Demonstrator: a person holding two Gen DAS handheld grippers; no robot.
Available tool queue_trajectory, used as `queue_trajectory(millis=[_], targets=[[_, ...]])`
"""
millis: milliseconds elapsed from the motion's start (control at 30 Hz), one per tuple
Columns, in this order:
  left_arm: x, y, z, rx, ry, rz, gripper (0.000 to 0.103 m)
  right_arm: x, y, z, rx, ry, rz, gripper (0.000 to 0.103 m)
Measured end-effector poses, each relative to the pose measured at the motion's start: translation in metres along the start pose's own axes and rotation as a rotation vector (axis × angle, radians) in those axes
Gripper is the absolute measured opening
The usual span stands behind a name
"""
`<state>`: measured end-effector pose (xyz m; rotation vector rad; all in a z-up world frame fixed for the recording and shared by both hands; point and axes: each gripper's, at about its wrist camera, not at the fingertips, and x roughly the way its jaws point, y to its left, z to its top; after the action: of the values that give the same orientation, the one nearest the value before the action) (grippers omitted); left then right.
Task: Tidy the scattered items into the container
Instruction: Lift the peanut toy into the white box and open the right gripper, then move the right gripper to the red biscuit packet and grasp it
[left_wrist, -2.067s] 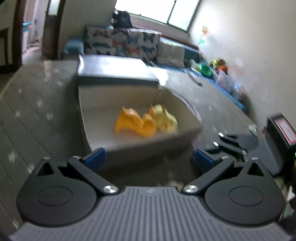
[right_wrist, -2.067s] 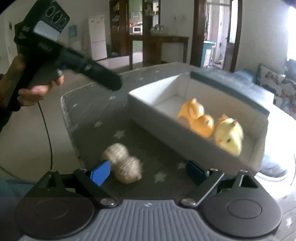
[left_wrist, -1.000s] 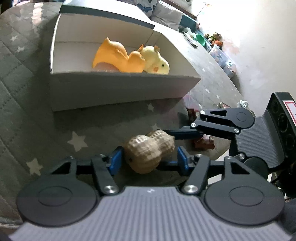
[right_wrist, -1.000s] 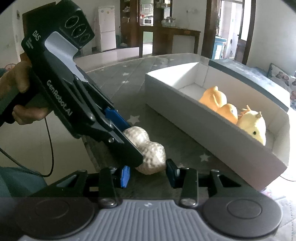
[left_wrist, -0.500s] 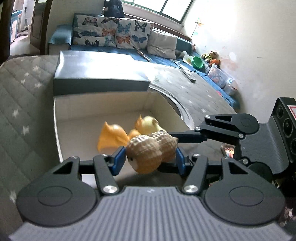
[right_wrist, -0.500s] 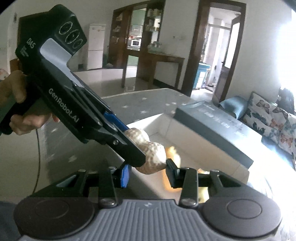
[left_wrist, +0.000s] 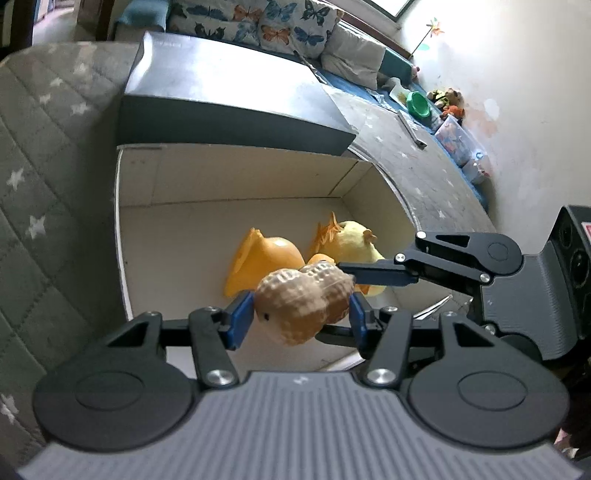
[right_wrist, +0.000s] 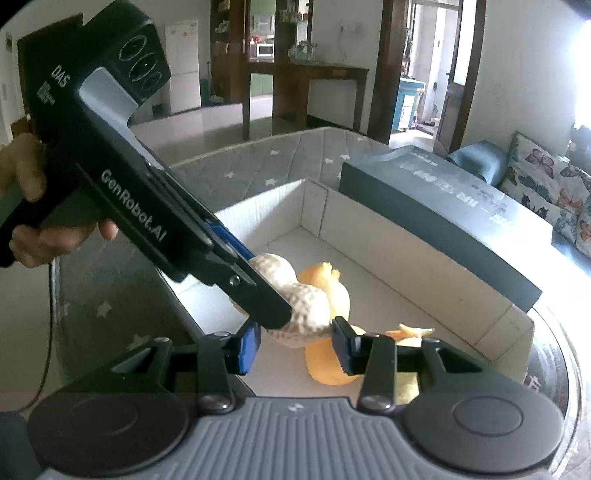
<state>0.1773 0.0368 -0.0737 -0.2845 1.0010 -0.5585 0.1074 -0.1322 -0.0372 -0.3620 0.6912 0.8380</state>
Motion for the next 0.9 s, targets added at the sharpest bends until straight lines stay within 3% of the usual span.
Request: queue_trajectory(millis=[267,800,900], targets=[[0.008,-0.003,-0.003,0.015,0.019,0.002,0.055,-0.011,-0.005,-0.008,0.035,-0.007,-0.016,0.052],[0.019,-0.011,-0.014,0.060,0.053,0.045,0.055,-0.081,-0.003,-0.048,0.126,-0.064,-0.081,0.056],[0.018,-0.011,-0.017,0.065,0.053,0.054,0.055,-0.096,0.002,-0.061,0.154,-0.065,-0.087,0.065]])
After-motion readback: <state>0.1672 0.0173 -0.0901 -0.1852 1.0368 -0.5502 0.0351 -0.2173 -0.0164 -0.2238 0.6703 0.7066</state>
